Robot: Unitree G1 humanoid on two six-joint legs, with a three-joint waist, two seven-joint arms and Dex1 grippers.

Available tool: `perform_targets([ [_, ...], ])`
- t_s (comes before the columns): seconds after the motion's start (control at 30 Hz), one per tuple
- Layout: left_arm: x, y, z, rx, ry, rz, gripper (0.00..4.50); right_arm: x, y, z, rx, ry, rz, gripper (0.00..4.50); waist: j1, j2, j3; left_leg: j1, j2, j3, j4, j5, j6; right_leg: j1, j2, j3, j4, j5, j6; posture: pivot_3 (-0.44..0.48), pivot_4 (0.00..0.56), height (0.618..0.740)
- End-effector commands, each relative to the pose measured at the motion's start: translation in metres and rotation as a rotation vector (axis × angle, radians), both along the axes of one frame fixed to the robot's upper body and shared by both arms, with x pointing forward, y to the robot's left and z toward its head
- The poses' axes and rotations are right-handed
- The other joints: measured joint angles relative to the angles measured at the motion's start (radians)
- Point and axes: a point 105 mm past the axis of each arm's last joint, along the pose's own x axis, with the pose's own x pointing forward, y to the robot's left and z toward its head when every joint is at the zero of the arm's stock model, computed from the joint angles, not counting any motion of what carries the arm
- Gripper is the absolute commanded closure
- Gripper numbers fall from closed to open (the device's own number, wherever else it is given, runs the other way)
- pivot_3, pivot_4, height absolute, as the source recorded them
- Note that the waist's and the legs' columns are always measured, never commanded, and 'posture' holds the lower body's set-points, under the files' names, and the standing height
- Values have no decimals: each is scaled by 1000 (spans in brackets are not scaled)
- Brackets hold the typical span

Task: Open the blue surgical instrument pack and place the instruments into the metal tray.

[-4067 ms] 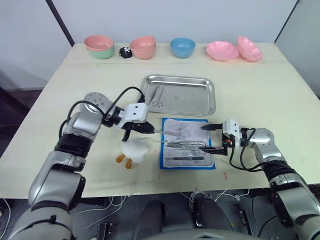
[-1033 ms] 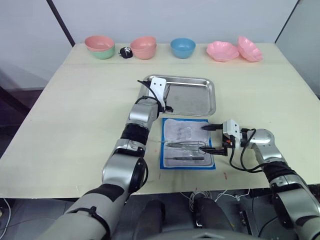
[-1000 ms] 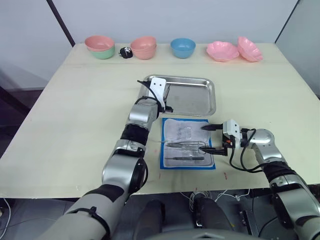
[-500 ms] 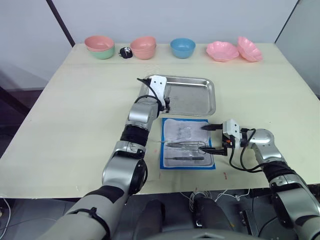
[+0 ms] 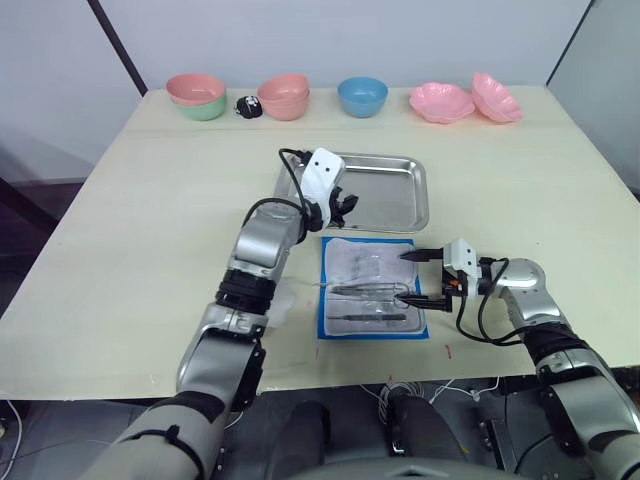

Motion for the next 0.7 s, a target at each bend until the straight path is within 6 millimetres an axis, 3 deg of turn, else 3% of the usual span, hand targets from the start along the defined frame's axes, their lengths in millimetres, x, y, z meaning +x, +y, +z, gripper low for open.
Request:
perform_targets([
  [0.03,-25,-8,19,-7,-100,-223,2392,-20,-3,-47,-137,146,16,0,0,0,0,0,0,0,0,0,0,0,0,0,0,0,0,0,150,740],
  [0.27,-66,31,20,41,-105,-543,2392,-21,-6,-47,-137,146,11,0,1,0,0,1,1,0,0,0,0,0,0,1,0,0,-2,0,150,740],
  [0.4,-72,56,26,75,-111,-606,2392,-22,-6,-48,-136,147,10,0,4,-1,0,0,1,0,-1,0,1,0,0,0,0,-1,-3,0,150,740],
  [0.43,-75,63,27,98,-116,-634,1975,-22,-6,-48,-135,147,10,0,4,-1,0,1,1,0,-1,0,1,0,0,0,0,-1,-3,0,150,740],
  [0.5,-81,74,29,140,-125,-684,1687,-22,-6,-47,-134,148,11,0,2,-1,0,1,1,0,-1,0,1,0,0,0,0,-1,-3,0,150,740],
  [0.53,-83,80,29,157,-122,-707,1090,-22,-6,-47,-134,148,11,0,2,-1,0,1,1,0,-1,0,1,0,0,0,0,-1,-3,0,150,740],
  [0.57,-85,85,30,171,-117,-732,835,-22,-6,-47,-134,148,11,0,3,-1,0,1,1,0,-1,0,1,0,0,0,0,-1,-4,0,150,740],
  [0.67,-89,96,36,206,-110,-784,115,-22,-6,-47,-133,148,12,0,3,-1,0,0,1,0,-1,0,1,0,0,0,0,-1,-4,0,150,740],
  [0.7,-90,99,39,209,-108,-792,115,-22,-6,-47,-133,148,12,0,3,-2,0,0,1,0,-1,0,1,0,0,-1,0,-1,-4,0,150,740],
])
